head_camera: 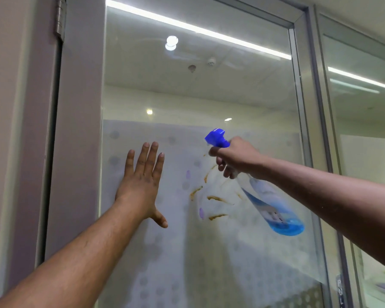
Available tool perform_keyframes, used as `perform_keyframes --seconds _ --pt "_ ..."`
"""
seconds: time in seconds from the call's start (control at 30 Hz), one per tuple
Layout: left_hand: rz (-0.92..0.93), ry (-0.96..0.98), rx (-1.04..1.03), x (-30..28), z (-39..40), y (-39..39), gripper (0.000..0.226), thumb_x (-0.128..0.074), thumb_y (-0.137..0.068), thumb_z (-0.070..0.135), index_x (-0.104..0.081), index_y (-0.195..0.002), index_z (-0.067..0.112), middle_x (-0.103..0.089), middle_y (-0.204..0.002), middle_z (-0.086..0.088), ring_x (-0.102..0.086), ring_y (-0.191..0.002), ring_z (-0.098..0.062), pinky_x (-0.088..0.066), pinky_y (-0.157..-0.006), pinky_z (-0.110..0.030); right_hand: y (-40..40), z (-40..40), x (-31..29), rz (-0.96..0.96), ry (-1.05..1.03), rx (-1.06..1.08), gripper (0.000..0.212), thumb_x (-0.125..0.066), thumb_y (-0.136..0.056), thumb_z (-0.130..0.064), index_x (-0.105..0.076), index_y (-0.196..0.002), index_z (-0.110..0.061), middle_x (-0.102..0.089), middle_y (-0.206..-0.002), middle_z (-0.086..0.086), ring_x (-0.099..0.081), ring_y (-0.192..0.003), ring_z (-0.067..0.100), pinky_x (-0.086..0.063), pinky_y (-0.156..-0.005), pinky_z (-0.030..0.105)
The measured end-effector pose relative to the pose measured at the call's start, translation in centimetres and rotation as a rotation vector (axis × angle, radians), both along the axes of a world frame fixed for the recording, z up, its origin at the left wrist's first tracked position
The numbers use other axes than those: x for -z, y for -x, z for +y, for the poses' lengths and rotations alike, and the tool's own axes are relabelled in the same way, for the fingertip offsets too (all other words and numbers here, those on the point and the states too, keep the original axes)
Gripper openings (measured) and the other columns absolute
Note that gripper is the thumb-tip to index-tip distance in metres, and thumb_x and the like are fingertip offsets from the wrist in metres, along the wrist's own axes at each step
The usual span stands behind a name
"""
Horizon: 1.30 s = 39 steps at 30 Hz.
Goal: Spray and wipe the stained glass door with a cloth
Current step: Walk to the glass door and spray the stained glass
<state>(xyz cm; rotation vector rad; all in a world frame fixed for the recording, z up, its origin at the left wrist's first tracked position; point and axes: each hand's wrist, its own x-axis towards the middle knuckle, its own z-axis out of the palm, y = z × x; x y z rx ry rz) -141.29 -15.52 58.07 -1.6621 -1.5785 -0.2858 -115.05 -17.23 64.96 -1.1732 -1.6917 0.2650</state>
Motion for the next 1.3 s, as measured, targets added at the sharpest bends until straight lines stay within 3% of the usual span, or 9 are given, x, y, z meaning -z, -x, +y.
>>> perform_keyframes --seconds 0.27,0.5,0.7,0.83,0.93,1.1,1.2,1.3 --pt "0.0 -0.001 -0.004 0.1 0.0 0.1 0.183 -0.063 -0.047 0.105 0.049 -0.145 -0.002 0.061 -0.147 -0.031 0.054 -0.141 -0.048 0.022 -0.123 -0.069 -0.1 0.0 2.8 -0.144 -0.034 0.02 0.03 -0.065 -0.084 -0.033 -0.067 -0.076 -0.003 -0.071 -0.059 0.003 -0.071 -0.046 0.021 -0.05 -0.043 0.027" --pt "-0.003 0.006 -0.005 0.0 -0.2 -0.1 0.182 -0.061 -0.047 0.106 0.049 -0.144 -0.002 0.061 -0.147 -0.031 0.054 -0.141 -0.048 0.022 -0.123 -0.069 -6.5 1.4 1.2 0.242 -0.084 0.194 0.024 -0.068 -0.084 -0.027 -0.064 -0.074 -0.006 -0.062 -0.06 0.01 -0.062 -0.04 0.022 -0.045 -0.043 0.025" --pt "-0.007 0.01 -0.003 0.0 -0.2 -0.1 0.183 -0.06 -0.046 0.106 0.05 -0.143 -0.002 0.062 -0.146 -0.031 0.055 -0.14 -0.048 0.025 -0.12 -0.069 -10.1 2.2 2.9 0.416 0.015 0.247 0.023 -0.069 -0.083 -0.029 -0.062 -0.082 -0.007 -0.059 -0.062 0.01 -0.058 -0.041 0.023 -0.046 -0.047 0.025" --pt "-0.01 0.012 -0.001 0.0 -0.2 -0.1 0.183 -0.061 -0.046 0.106 0.051 -0.143 -0.001 0.062 -0.146 -0.03 0.056 -0.139 -0.047 0.025 -0.119 -0.068 -8.5 1.9 3.5 0.393 0.033 0.208 0.026 -0.07 -0.084 -0.03 -0.065 -0.079 -0.005 -0.062 -0.056 0.007 -0.061 -0.04 0.021 -0.048 -0.044 0.024" --pt "-0.01 0.013 -0.002 0.0 -0.3 -0.1 0.183 -0.061 -0.045 0.106 0.05 -0.144 -0.001 0.062 -0.146 -0.03 0.056 -0.14 -0.047 0.024 -0.121 -0.069 -5.8 1.6 4.0 0.263 0.03 0.123 0.023 -0.068 -0.084 -0.025 -0.061 -0.074 -0.006 -0.059 -0.055 0.008 -0.06 -0.042 0.024 -0.042 -0.043 0.023" --pt "-0.007 0.017 -0.008 -0.1 -0.5 -0.1 0.183 -0.062 -0.046 0.106 0.048 -0.146 0.0 0.061 -0.148 -0.029 0.054 -0.141 -0.047 0.021 -0.124 -0.069 -3.2 1.4 5.0 0.076 0.07 0.052 0.027 -0.067 -0.084 -0.03 -0.061 -0.074 -0.005 -0.062 -0.058 0.008 -0.066 -0.046 0.025 -0.046 -0.043 0.026" --pt "-0.006 0.018 -0.01 -0.1 -0.5 -0.2 0.183 -0.062 -0.046 0.106 0.049 -0.145 -0.001 0.06 -0.149 -0.029 0.054 -0.142 -0.047 0.021 -0.124 -0.069 -3.7 1.5 5.3 0.093 0.061 0.078 0.027 -0.067 -0.086 -0.028 -0.064 -0.074 -0.004 -0.065 -0.06 0.009 -0.067 -0.046 0.025 -0.046 -0.043 0.026" --pt "-0.006 0.01 -0.008 -0.1 -0.5 -0.2 0.183 -0.061 -0.046 0.106 0.049 -0.144 -0.001 0.059 -0.15 -0.03 0.053 -0.142 -0.047 0.022 -0.123 -0.069 -5.3 1.6 5.3 0.249 -0.048 0.158 0.027 -0.067 -0.086 -0.026 -0.065 -0.071 -0.004 -0.063 -0.06 0.012 -0.064 -0.043 0.024 -0.047 -0.045 0.027"
